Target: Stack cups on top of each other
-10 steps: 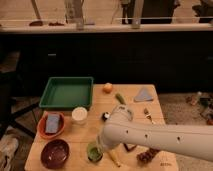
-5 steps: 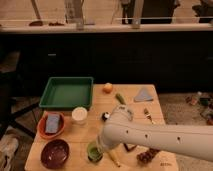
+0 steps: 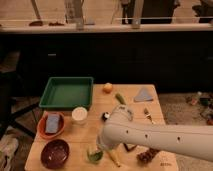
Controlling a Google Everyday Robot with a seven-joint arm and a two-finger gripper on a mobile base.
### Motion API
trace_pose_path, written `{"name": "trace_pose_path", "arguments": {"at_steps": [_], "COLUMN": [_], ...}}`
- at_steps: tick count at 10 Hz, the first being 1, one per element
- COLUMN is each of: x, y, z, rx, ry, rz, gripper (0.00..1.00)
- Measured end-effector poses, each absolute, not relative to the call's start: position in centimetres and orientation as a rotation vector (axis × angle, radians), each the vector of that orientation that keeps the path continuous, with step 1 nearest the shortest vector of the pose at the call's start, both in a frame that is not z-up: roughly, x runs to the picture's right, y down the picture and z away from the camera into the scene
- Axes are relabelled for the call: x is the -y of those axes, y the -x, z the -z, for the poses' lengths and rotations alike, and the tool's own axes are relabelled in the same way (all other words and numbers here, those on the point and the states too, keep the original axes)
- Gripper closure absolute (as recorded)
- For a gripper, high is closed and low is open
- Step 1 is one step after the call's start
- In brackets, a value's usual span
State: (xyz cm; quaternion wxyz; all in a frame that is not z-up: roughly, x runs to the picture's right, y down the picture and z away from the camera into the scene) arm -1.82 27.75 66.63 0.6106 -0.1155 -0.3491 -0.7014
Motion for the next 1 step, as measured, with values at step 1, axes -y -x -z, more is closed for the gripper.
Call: {"name": "trace_pose_path", "arguments": {"at_steps": [1], "x": [-27.76], "y": [1.82], "z": [-66.63], "rx": [0.806], "ry": [0.267], "rz": [1.619], "gripper": [0.2]}}
